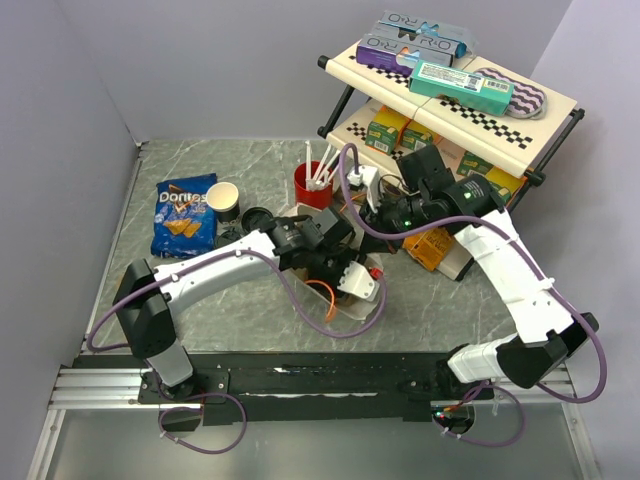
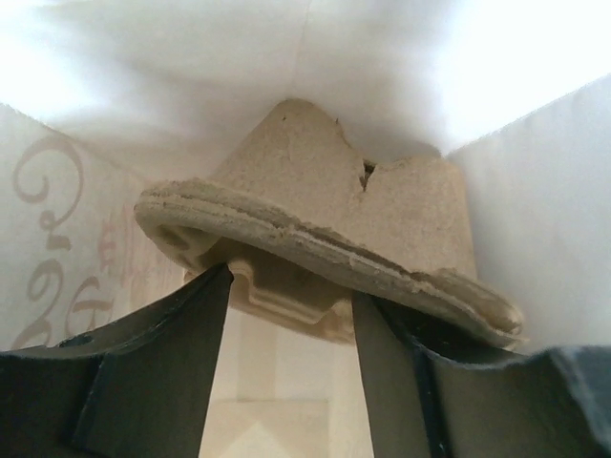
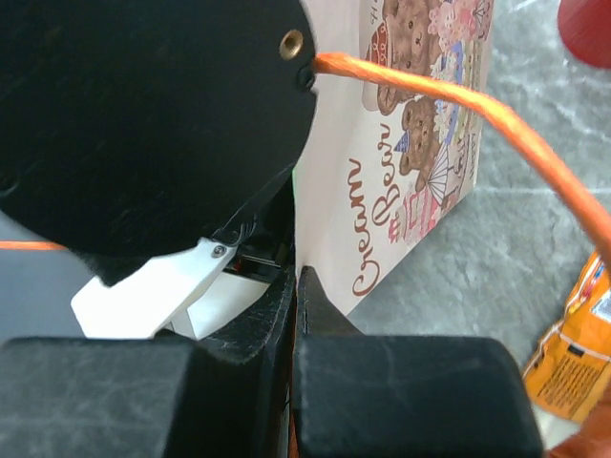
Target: Pack the takeout coffee
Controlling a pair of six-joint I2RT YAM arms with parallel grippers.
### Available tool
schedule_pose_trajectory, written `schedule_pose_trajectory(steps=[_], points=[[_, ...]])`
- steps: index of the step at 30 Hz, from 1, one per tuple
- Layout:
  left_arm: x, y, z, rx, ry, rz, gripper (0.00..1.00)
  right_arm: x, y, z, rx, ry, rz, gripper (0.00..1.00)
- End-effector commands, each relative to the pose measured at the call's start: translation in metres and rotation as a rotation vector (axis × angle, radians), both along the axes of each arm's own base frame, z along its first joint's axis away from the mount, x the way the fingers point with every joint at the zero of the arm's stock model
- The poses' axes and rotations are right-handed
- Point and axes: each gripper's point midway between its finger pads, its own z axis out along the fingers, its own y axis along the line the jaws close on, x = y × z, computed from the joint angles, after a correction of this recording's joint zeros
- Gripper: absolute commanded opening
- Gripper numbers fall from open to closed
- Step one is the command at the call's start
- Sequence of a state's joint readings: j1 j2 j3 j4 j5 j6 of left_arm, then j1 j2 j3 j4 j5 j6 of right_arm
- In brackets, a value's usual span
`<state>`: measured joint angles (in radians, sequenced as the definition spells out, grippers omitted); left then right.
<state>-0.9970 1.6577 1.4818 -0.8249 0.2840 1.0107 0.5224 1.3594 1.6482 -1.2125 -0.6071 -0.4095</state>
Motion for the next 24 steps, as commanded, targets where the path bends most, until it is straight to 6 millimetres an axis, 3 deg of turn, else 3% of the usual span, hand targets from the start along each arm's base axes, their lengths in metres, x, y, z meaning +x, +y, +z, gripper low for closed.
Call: schedule_pose_trajectory(steps=[1, 6, 10, 12, 16, 19, 20, 21, 24], points=[[0.014, -0.016, 0.043, -0.142, -0.141, 0.036, 0.59, -0.022, -0.006, 0.001, -0.036, -0.012, 0.021, 0.00], [-0.004, -0.013, 0.049, -0.186, 0.051, -0.007, 0.69, -0.021, -0.006, -0.003, -0.047, -0.018, 0.013, 0.00], [0.005, -0.011, 0.032, -0.164, 0.016, 0.070, 0.67, -0.017, -0.003, -0.001, -0.042, -0.029, 0.012, 0.00], [0.014, -0.006, 0.037, -0.188, -0.046, 0.111, 0.64, -0.017, -0.003, -0.001, -0.036, -0.030, 0.014, 0.00], [0.009, 0.009, 0.019, -0.121, -0.066, 0.076, 0.60, -0.019, -0.003, -0.001, -0.036, -0.038, 0.030, 0.00], [0.004, 0.014, 0.012, -0.087, -0.069, 0.014, 0.67, -0.022, -0.001, 0.001, -0.027, -0.043, 0.041, 0.00], [0.003, 0.016, 0.012, -0.087, -0.077, -0.003, 0.82, -0.022, 0.000, 0.003, -0.021, -0.042, 0.043, 0.00], [0.003, 0.017, 0.008, -0.086, -0.085, -0.016, 0.90, -0.021, 0.001, 0.003, -0.020, -0.040, 0.042, 0.00], [0.010, 0.012, 0.013, -0.123, -0.137, -0.010, 0.91, -0.018, 0.000, 0.001, -0.040, -0.049, 0.028, 0.00]])
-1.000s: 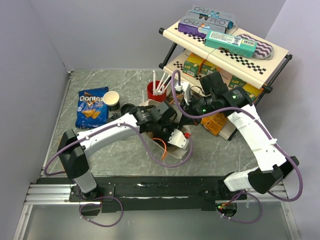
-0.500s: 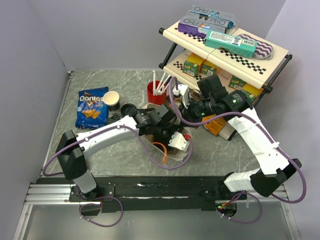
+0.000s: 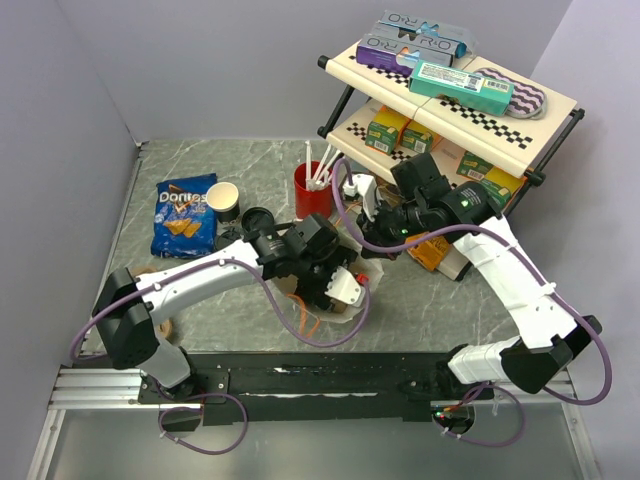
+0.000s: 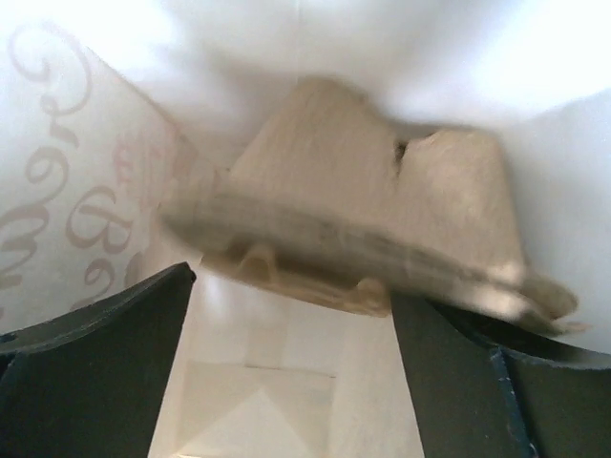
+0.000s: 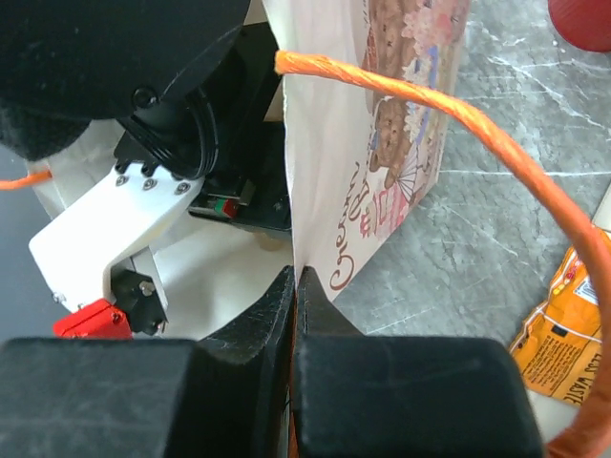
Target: Pack the takeout coffee
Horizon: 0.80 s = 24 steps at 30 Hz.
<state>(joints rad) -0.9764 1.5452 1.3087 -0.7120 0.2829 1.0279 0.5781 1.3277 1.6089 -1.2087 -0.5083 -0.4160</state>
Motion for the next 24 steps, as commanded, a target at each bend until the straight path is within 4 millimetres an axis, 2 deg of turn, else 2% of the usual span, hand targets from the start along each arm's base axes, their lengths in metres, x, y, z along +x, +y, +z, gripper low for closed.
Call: schedule_pose_trajectory(steps=[1, 5, 7, 11, 13, 21, 22, 23, 24], points=[[0.015, -0.008, 0.021, -0.083, -0.116, 0.001, 0.89, -0.010, 0.005, 0.011, 0.026, -0.014, 0.024, 0.00], [0.029, -0.007, 0.013, -0.029, -0.143, 0.052, 0.77, -0.009, 0.008, 0.018, 0.037, -0.035, 0.033, 0.00], [0.027, -0.005, 0.008, -0.006, -0.135, 0.037, 0.75, -0.011, 0.009, 0.019, 0.047, -0.035, 0.043, 0.00], [0.020, -0.004, -0.008, 0.035, -0.101, -0.013, 0.61, -0.015, 0.012, 0.023, 0.067, -0.036, 0.058, 0.00], [0.017, -0.006, -0.013, 0.035, -0.084, -0.033, 0.59, -0.018, 0.014, 0.025, 0.082, -0.029, 0.074, 0.00], [0.008, -0.025, -0.018, -0.013, -0.047, -0.124, 0.60, -0.029, 0.021, 0.024, 0.120, 0.005, 0.138, 0.00], [0.007, -0.026, -0.015, -0.031, -0.046, -0.130, 0.62, -0.031, 0.021, 0.023, 0.122, 0.013, 0.146, 0.00], [0.008, -0.030, -0.012, -0.062, -0.056, -0.131, 0.72, -0.031, 0.021, 0.022, 0.121, 0.018, 0.149, 0.00], [0.008, -0.031, -0.008, -0.089, -0.059, -0.135, 0.74, -0.031, 0.021, 0.022, 0.121, 0.018, 0.154, 0.00]])
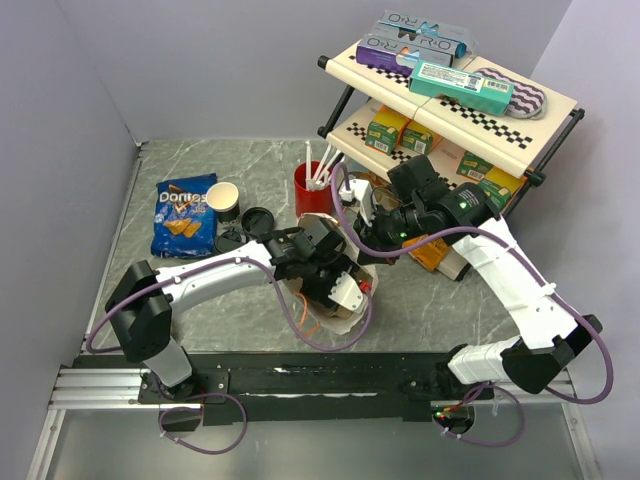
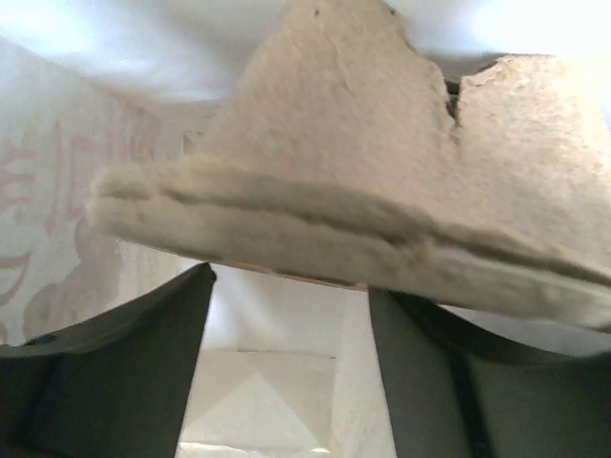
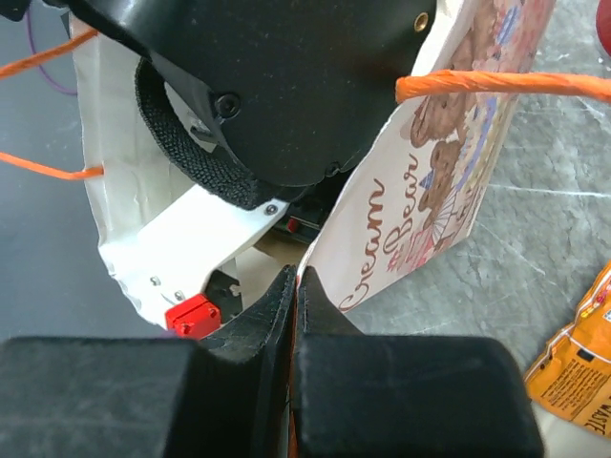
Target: Pack the takeout coffee
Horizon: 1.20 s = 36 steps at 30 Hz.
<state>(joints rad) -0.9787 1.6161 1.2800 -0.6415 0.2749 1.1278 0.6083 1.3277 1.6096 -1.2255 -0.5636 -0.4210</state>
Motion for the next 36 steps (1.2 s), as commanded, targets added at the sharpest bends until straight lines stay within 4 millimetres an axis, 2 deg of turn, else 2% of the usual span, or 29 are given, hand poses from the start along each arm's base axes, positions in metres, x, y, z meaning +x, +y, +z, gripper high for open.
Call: schedule_pose_trajectory(steps=[1, 4, 12, 15, 16, 17, 19, 21, 24, 25, 27, 29, 32, 34, 36], points=[[-0.005, -0.023, 0.028, -0.157, -0.007, -0.079, 0.75, -0.016, 0.011, 0.019, 0.093, -0.009, 0.088, 0.00], [-0.009, -0.027, 0.032, -0.191, -0.006, -0.102, 0.72, -0.018, 0.012, 0.016, 0.097, 0.004, 0.100, 0.00], [-0.027, -0.037, 0.037, -0.278, 0.068, -0.150, 0.50, -0.018, 0.009, 0.012, 0.097, 0.029, 0.107, 0.00], [-0.034, -0.038, 0.037, -0.325, 0.094, -0.147, 0.54, -0.018, 0.008, 0.007, 0.087, 0.045, 0.112, 0.00], [-0.032, -0.043, 0.048, -0.376, 0.078, -0.142, 0.64, -0.019, 0.009, 0.007, 0.089, 0.046, 0.117, 0.00], [-0.034, -0.042, 0.043, -0.391, 0.079, -0.137, 0.67, -0.018, 0.009, 0.006, 0.089, 0.046, 0.115, 0.00], [-0.035, -0.044, 0.054, -0.446, 0.055, -0.145, 0.67, -0.019, 0.010, 0.007, 0.098, 0.048, 0.119, 0.00], [-0.039, -0.043, 0.053, -0.449, 0.070, -0.161, 0.65, -0.019, 0.011, 0.007, 0.107, 0.051, 0.122, 0.00], [-0.040, -0.043, 0.045, -0.426, 0.089, -0.176, 0.51, -0.019, 0.013, 0.006, 0.112, 0.058, 0.123, 0.00], [-0.040, -0.044, 0.042, -0.419, 0.091, -0.181, 0.43, -0.019, 0.014, 0.006, 0.110, 0.064, 0.125, 0.00], [-0.038, -0.043, 0.040, -0.411, 0.089, -0.177, 0.38, -0.018, 0.013, 0.004, 0.104, 0.062, 0.122, 0.00], [-0.035, -0.042, 0.037, -0.394, 0.089, -0.167, 0.28, -0.017, 0.011, 0.005, 0.106, 0.048, 0.113, 0.00], [-0.030, -0.041, 0.038, -0.382, 0.066, -0.148, 0.15, -0.018, 0.009, 0.003, 0.095, 0.043, 0.110, 0.00], [-0.025, -0.040, 0.043, -0.380, 0.043, -0.131, 0.01, -0.018, 0.007, 0.001, 0.087, 0.035, 0.106, 0.00], [-0.017, -0.035, 0.044, -0.353, 0.015, -0.095, 0.01, -0.015, 0.003, -0.005, 0.066, 0.021, 0.090, 0.00]])
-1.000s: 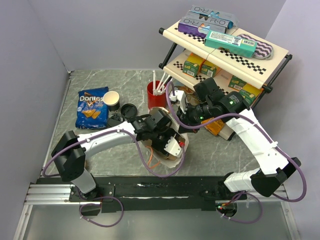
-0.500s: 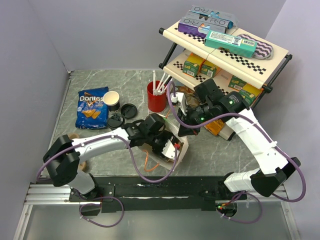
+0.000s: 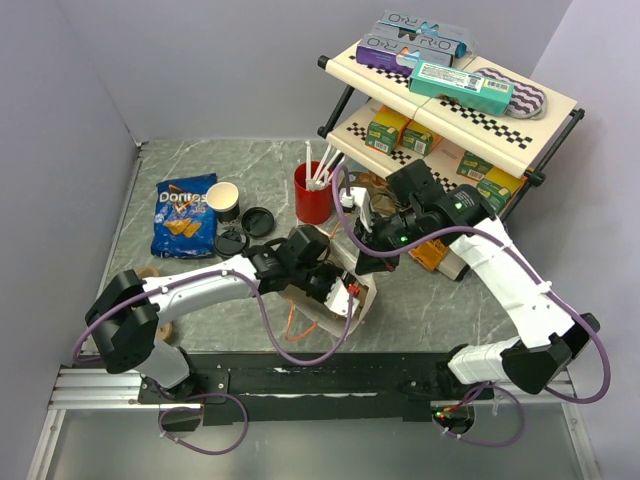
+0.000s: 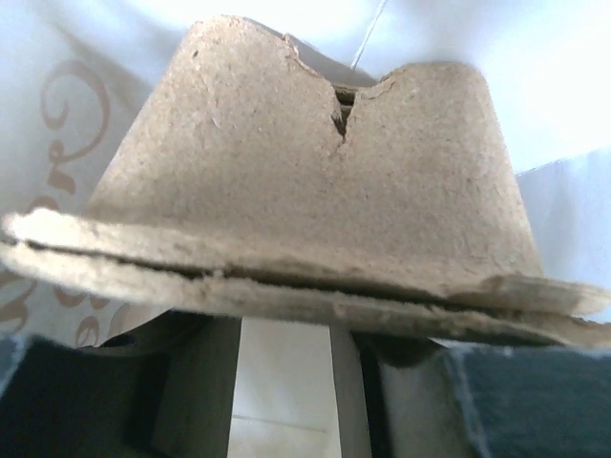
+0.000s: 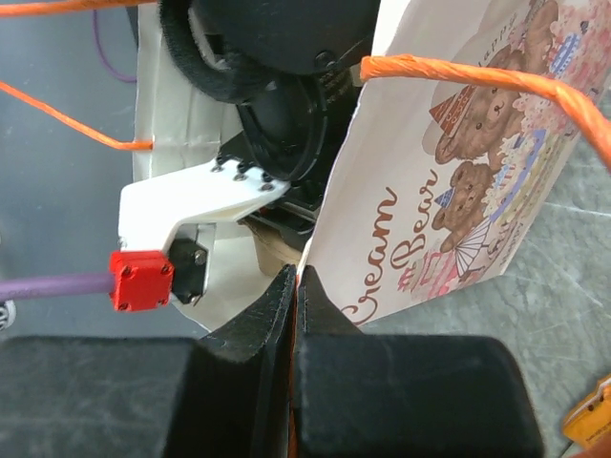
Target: Pack the takeout coffee
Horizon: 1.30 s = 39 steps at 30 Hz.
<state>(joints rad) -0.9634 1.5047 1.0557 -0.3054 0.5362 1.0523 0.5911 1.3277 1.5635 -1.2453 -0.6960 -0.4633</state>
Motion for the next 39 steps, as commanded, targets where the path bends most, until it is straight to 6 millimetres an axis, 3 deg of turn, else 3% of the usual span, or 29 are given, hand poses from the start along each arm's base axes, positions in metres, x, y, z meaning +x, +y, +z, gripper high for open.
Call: schedule_pose_trajectory(steps=[1, 4, 8, 12, 16, 22, 29, 38, 39], points=[[0.018, -0.009, 0.042, -0.062, -0.095, 0.026, 0.01, 0.005, -0.003, -0.001, 0.004, -0.070, -0.009, 0.00], [0.027, 0.000, 0.058, -0.028, -0.130, 0.071, 0.01, 0.023, -0.013, -0.014, -0.058, -0.087, -0.092, 0.00], [0.037, 0.010, 0.078, 0.035, -0.178, 0.124, 0.01, 0.046, -0.024, -0.016, -0.106, -0.123, -0.207, 0.00], [0.050, 0.022, 0.083, 0.153, -0.260, 0.168, 0.01, 0.053, -0.022, -0.005, -0.087, -0.140, -0.246, 0.00], [0.056, 0.034, 0.075, 0.271, -0.302, 0.194, 0.01, 0.053, -0.019, 0.002, -0.069, -0.144, -0.244, 0.00], [0.075, 0.044, 0.052, 0.428, -0.315, 0.275, 0.01, 0.055, -0.014, 0.005, -0.064, -0.145, -0.233, 0.00], [0.090, 0.048, -0.007, 0.577, -0.291, 0.310, 0.01, 0.046, -0.005, 0.015, -0.023, -0.134, -0.195, 0.00], [0.111, 0.045, -0.036, 0.650, -0.354, 0.356, 0.01, 0.042, -0.003, 0.018, -0.015, -0.132, -0.186, 0.00], [0.111, 0.044, -0.036, 0.649, -0.353, 0.359, 0.13, 0.042, -0.002, 0.018, -0.013, -0.136, -0.182, 0.00]])
